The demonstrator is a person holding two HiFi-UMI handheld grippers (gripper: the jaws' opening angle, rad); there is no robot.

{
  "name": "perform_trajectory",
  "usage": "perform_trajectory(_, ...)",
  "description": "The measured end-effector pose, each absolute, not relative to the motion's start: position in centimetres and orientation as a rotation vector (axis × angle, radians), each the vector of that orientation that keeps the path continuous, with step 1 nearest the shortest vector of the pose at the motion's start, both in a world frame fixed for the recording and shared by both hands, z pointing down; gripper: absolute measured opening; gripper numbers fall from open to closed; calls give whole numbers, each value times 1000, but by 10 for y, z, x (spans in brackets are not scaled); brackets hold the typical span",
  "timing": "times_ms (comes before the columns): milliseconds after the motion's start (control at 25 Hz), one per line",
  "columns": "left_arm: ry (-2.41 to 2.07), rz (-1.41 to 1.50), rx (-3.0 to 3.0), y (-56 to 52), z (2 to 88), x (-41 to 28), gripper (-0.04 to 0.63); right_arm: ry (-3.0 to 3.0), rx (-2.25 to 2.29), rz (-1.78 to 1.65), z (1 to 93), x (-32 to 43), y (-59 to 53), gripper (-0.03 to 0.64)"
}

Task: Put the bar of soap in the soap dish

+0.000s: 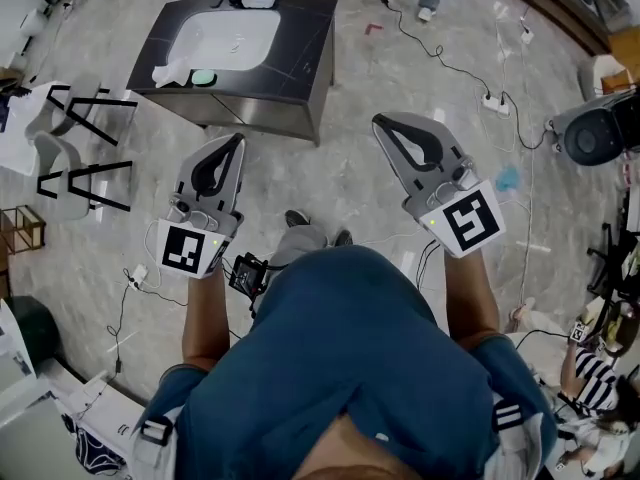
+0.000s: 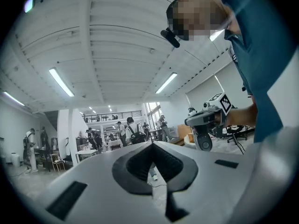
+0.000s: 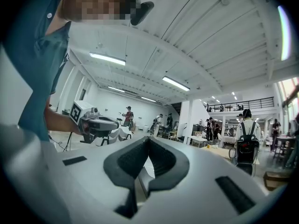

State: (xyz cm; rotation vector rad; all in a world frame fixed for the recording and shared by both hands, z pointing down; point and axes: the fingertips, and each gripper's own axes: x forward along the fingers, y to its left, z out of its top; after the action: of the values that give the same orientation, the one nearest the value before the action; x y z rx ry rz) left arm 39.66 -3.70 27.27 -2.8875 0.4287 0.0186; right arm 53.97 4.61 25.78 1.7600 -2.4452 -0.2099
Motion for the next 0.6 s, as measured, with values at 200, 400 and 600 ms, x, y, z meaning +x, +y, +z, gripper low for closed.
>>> perform_trajectory(200,480,20,-2885,-81,275,385,3,-2462,1728,-212,257,532,-1,14)
perform_trajectory(400,509,23,-2889,-129,272,369,3,-2472,1709,-214,253,516,-52,14)
perform_trajectory(600,546,62,-2909,-179,273,354,3,-2454,1689,-223,255,501,-102,14)
